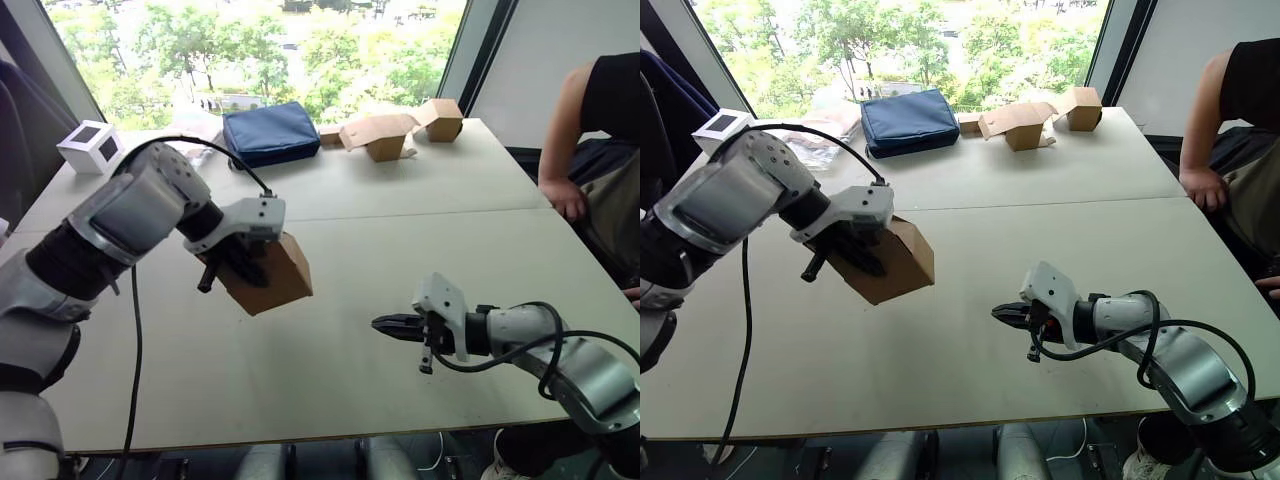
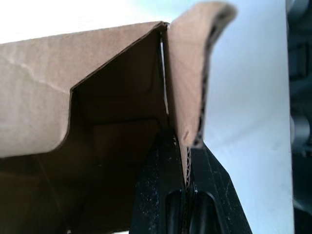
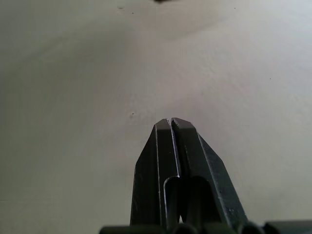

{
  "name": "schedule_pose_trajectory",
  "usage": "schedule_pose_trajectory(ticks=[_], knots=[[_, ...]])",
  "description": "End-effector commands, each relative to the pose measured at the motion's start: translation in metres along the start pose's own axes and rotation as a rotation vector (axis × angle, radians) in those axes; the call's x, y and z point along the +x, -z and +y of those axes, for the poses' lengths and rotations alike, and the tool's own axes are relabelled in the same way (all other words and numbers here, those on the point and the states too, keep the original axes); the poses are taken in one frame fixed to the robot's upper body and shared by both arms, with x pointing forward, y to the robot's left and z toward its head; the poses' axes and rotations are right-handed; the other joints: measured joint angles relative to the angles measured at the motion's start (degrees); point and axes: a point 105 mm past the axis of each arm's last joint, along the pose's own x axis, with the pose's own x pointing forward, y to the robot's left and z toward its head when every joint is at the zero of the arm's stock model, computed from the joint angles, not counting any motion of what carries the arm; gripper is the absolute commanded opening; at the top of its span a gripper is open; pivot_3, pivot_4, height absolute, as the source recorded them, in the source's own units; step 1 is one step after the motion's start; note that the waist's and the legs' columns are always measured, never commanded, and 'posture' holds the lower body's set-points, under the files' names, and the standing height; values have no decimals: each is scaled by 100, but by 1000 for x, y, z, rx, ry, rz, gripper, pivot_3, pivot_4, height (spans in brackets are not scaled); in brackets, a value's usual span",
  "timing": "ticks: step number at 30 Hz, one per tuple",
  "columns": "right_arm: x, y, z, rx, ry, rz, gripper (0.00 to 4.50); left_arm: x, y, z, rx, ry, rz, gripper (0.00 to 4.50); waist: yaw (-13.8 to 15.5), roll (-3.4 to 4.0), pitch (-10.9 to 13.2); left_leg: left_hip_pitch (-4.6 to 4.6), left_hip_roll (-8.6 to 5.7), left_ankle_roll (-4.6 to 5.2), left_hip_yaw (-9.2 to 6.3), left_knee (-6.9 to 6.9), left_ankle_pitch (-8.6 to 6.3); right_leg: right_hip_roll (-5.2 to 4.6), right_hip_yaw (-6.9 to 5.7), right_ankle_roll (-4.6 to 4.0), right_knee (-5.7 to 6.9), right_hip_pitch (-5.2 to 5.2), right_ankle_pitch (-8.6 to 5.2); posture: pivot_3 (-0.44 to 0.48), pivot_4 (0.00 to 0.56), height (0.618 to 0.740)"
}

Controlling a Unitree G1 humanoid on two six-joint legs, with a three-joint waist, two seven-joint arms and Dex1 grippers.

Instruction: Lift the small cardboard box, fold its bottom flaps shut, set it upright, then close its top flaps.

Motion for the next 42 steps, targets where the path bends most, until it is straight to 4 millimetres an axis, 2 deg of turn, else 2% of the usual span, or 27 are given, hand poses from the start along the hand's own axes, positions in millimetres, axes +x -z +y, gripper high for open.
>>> schedule_pose_trajectory(ticks=[1, 7, 10, 14, 15, 17, 18, 21, 23, 26, 28, 29, 32, 34, 35, 38, 42], knots=[[3, -13, 4, -53, 23, -49, 22, 4, -2, 1, 47, -10, 49, 0, 15, 0, 0, 0, 0, 2, -1, 4, -1, 0, -1, 0, 0, 3, 0, 0, 150, 740], [6, -10, 1, -41, 46, -60, 22, 13, -5, 1, 63, 22, 69, 0, 15, -2, 2, 0, -4, 25, -8, 34, -15, -5, -8, 1, -2, 26, 0, 0, 150, 740], [6, -7, -5, -46, 67, -56, 0, 19, -10, -3, 67, 46, 51, 684, 11, -2, 1, 1, -4, 26, -9, 34, -15, -4, -8, 2, -1, 26, 0, 0, 150, 740], [6, -8, -7, -49, 64, -60, 0, 16, -17, -7, 65, 59, 20, 2128, 11, -2, 1, 2, -4, 26, -9, 35, -15, -4, -8, 2, -1, 28, 0, 0, 150, 740], [6, -8, -8, -48, 60, -62, 0, 13, -22, -7, 55, 59, -2, 2281, 10, -2, 1, 2, -4, 26, -9, 35, -16, -4, -8, 2, -1, 28, 0, 0, 150, 740], [5, -9, -7, -45, 52, -69, 0, 3, -33, -9, 46, 63, -61, 2281, 11, -2, 1, 2, -4, 27, -10, 35, -16, -4, -9, 2, 0, 27, -1, 0, 150, 740], [4, -12, -7, -40, 47, -81, 0, -6, -40, -11, 30, 68, -109, 2281, 12, -3, 2, 2, -4, 27, -10, 35, -16, -4, -9, 2, 0, 28, -1, 0, 150, 740], [0, -26, -8, -8, 31, -147, 0, -48, -61, -10, -92, 36, -331, 2281, 5, -10, 6, 1, -4, 27, -11, 38, -16, -4, -10, 2, 1, 28, -1, 0, 150, 740], [-1, -28, -10, 1, 30, -153, 0, -58, -64, -8, -137, 14, -392, 2281, -3, -7, 5, 2, -4, 28, -12, 39, -16, -3, -13, 4, 2, 28, -1, 0, 150, 740], [-1, -22, -15, 17, 36, -139, 0, -78, -52, 7, -203, -144, -585, 2281, -19, 9, -4, 19, -4, 41, -11, 37, -24, -4, -11, 14, 2, 43, -9, 0, 150, 740], [0, -21, -22, 46, 55, -163, 0, -84, -26, 22, -296, -309, -748, 2281, -33, 10, -5, 30, -3, 43, -10, 36, -25, -4, -6, 14, 4, 51, -12, 0, 150, 740], [0, -21, -27, 66, 70, -181, 0, -83, -8, 27, -355, -403, -801, 2054, -41, 10, -4, 42, -1, 43, -8, 34, -25, -5, -2, 12, 8, 57, -14, 0, 150, 740], [0, -20, -41, 107, 112, -214, 0, -66, 43, 27, -487, -623, -842, 1224, -34, 5, -2, 62, 3, 40, -5, 25, -26, -4, 8, 7, 10, 65, -15, 0, 150, 740], [1, -19, -47, 116, 124, -214, 0, -56, 61, 20, -543, -698, -866, 336, 7, -3, 2, 55, 3, 35, -8, 24, -25, -6, 7, 6, 9, 61, -15, 0, 150, 740], [2, -17, -49, 113, 128, -201, 0, -51, 67, 16, -572, -719, -871, 43, 41, -7, 3, 52, 2, 33, -8, 26, -24, -10, 6, 6, 8, 60, -15, 0, 150, 740], [5, -11, -50, 70, 110, -148, 0, -33, 78, 1, -609, -726, -866, 43, 143, -12, 1, 38, -15, 21, -17, 34, -20, -41, -1, 4, 0, 62, -9, 0, 150, 740], [16, -14, -51, 53, 97, -132, 0, -3, 97, -11, -693, -760, -840, 43, 157, -7, -4, 53, -23, 21, -14, 33, -22, -57, -1, 2, -6, 79, -9, 0, 150, 740]])
